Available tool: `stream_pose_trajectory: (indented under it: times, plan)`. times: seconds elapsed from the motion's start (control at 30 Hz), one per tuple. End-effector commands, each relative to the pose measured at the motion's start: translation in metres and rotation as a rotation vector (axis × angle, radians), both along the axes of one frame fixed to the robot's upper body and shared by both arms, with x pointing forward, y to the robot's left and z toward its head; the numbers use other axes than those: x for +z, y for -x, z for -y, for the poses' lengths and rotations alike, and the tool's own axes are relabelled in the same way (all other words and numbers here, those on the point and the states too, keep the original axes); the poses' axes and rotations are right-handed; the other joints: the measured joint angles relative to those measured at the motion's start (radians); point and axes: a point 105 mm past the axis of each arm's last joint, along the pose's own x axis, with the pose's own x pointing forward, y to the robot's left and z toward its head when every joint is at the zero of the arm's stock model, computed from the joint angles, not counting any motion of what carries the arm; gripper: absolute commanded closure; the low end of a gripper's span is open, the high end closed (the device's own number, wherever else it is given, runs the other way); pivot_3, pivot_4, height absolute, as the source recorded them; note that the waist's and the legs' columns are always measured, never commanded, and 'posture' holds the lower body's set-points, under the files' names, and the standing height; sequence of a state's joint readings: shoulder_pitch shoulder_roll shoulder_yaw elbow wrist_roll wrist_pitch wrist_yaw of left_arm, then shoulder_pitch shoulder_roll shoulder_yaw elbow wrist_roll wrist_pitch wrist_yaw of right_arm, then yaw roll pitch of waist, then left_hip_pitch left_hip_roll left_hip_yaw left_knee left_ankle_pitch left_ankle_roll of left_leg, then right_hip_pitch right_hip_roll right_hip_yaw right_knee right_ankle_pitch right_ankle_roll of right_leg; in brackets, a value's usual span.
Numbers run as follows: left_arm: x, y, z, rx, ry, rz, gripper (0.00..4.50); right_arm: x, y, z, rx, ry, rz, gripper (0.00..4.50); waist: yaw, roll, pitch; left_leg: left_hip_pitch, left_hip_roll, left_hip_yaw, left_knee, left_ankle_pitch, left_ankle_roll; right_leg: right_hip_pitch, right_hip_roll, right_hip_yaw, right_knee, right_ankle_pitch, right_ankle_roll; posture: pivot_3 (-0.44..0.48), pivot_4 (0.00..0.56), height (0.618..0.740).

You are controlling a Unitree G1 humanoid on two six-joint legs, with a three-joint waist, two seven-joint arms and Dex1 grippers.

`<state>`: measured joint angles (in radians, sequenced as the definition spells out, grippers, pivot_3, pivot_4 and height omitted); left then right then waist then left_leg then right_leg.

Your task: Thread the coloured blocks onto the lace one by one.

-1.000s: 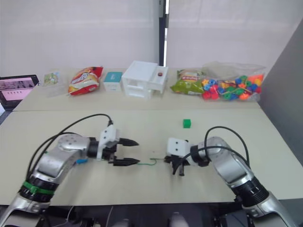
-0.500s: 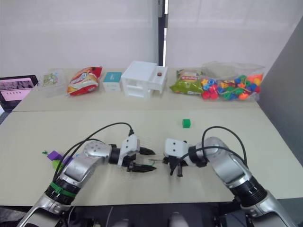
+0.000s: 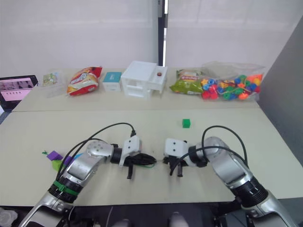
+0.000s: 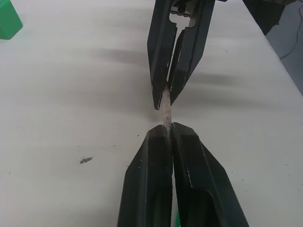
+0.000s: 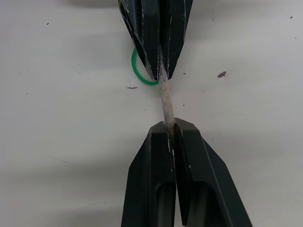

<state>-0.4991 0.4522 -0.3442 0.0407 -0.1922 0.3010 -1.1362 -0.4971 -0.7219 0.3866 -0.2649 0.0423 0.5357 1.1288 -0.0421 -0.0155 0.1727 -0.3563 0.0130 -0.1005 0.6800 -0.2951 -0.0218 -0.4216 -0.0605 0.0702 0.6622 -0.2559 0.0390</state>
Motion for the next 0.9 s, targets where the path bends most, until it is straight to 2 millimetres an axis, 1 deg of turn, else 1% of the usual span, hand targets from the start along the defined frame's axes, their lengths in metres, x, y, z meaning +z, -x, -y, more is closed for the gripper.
stream_pose_trajectory:
  times: [0.03,0.07,0.13,0.17,0.2,0.3,0.33,0.37,0.5,0.6,0.7,0.73,0.8,0.83,0.9]
  plan:
    - [0.008,-0.003,0.002,-0.002,0.015,0.032,4.44,0.011,0.004,-0.007,0.033,-0.019,0.035,4.5,0.0,0.0,0.0,0.0,0.0,0.0,0.0,0.0,0.0,0.0,0.0,0.0,0.0,0.0,0.0,0.0,0.15,0.74]
    - [0.008,-0.003,0.001,-0.001,0.017,0.031,4.44,0.013,0.004,-0.008,0.032,-0.028,0.035,4.5,0.0,0.0,0.0,0.0,0.0,0.0,0.0,0.0,0.0,0.0,0.0,0.0,0.0,0.0,0.0,0.0,0.15,0.74]
    - [0.008,-0.003,0.0,-0.002,0.016,0.031,4.5,0.016,0.004,-0.01,0.019,-0.052,0.053,3.83,0.0,0.0,0.0,0.0,0.0,0.0,0.0,0.0,0.0,0.0,0.0,0.0,0.0,0.0,0.0,0.0,0.15,0.74]
    - [0.008,-0.003,-0.001,-0.001,0.013,0.033,4.5,0.017,0.004,-0.009,0.009,-0.062,0.054,3.57,0.0,0.0,0.0,0.0,0.0,0.0,0.0,0.0,0.0,0.0,0.0,0.0,0.0,0.0,0.0,0.0,0.15,0.74]
    - [0.008,-0.003,-0.001,-0.001,0.01,0.034,4.5,0.017,0.004,-0.008,-0.004,-0.072,0.051,3.18,0.0,0.0,0.0,0.0,0.0,0.0,0.0,0.0,0.0,0.0,0.0,0.0,0.0,0.0,0.0,0.0,0.15,0.74]
    - [0.007,-0.001,-0.004,0.0,0.002,0.037,4.5,0.022,0.003,0.005,-0.106,-0.121,0.054,2.2,0.003,0.0,0.0,0.0,0.0,0.0,0.0,0.0,0.0,0.0,0.0,0.0,0.0,0.0,0.0,0.0,0.15,0.74]
    - [0.007,0.0,-0.005,0.001,0.0,0.037,4.5,0.024,0.001,0.012,-0.158,-0.14,0.063,1.77,0.005,0.0,0.0,0.0,0.0,0.0,0.0,0.0,0.0,0.0,0.0,0.0,0.0,0.0,0.0,0.0,0.15,0.74]
    - [0.007,0.0,-0.007,0.002,-0.001,0.038,4.5,0.026,-0.001,0.017,-0.201,-0.158,0.07,1.5,0.006,0.0,0.0,0.0,0.0,0.0,0.0,0.0,0.0,0.0,0.0,0.0,0.0,0.0,0.0,0.0,0.15,0.74]
    - [0.008,0.003,-0.013,0.005,-0.006,0.038,4.5,0.034,-0.005,0.035,-0.405,-0.296,0.066,0.11,0.007,0.0,0.0,0.0,0.0,0.0,0.0,0.0,0.0,0.0,0.0,0.0,0.0,0.0,0.0,0.0,0.15,0.74]
    - [0.01,0.004,-0.018,0.01,-0.013,0.033,4.5,0.044,-0.02,0.051,-0.62,-0.418,0.129,0.05,0.001,0.0,0.0,0.0,0.0,0.0,0.0,0.0,0.0,0.0,0.0,0.0,0.0,0.0,0.0,0.0,0.15,0.74]
    - [0.013,0.004,-0.029,0.017,-0.024,0.029,4.5,0.05,-0.031,0.049,-0.762,-0.494,0.183,0.05,-0.003,0.0,0.0,0.001,0.0,0.0,-0.001,0.0,0.0,0.0,0.0,0.0,0.001,0.0,0.0,0.0,0.15,0.74]
    - [0.013,0.003,-0.035,0.02,-0.031,0.025,4.5,0.051,-0.039,0.049,-0.861,-0.534,0.218,0.05,-0.004,0.0,0.0,0.001,0.0,0.0,-0.001,0.0,0.0,0.0,0.001,0.0,0.001,0.0,0.0,0.0,0.15,0.74]
    - [0.012,0.003,-0.04,0.025,-0.044,0.019,4.5,0.051,-0.049,0.051,-1.044,-0.608,0.266,0.05,-0.004,0.002,0.0,0.001,0.002,-0.001,-0.002,0.0,0.0,-0.001,0.002,0.0,0.001,0.0,0.0,0.0,0.15,0.74]
    - [0.012,0.003,-0.042,0.028,-0.049,0.016,4.5,0.051,-0.051,0.051,-1.109,-0.632,0.282,0.05,-0.003,0.002,-0.001,0.001,0.001,-0.001,-0.003,0.0,0.0,-0.002,0.001,0.0,0.002,0.0,0.0,0.0,0.15,0.74]
    - [0.011,-0.001,-0.052,0.046,-0.067,0.017,4.5,0.051,-0.059,0.043,-1.21,-0.671,0.326,0.05,-0.002,0.002,-0.001,0.001,0.001,-0.001,-0.003,0.0,-0.001,-0.002,0.001,0.0,0.002,0.0,0.0,0.0,0.15,0.74]
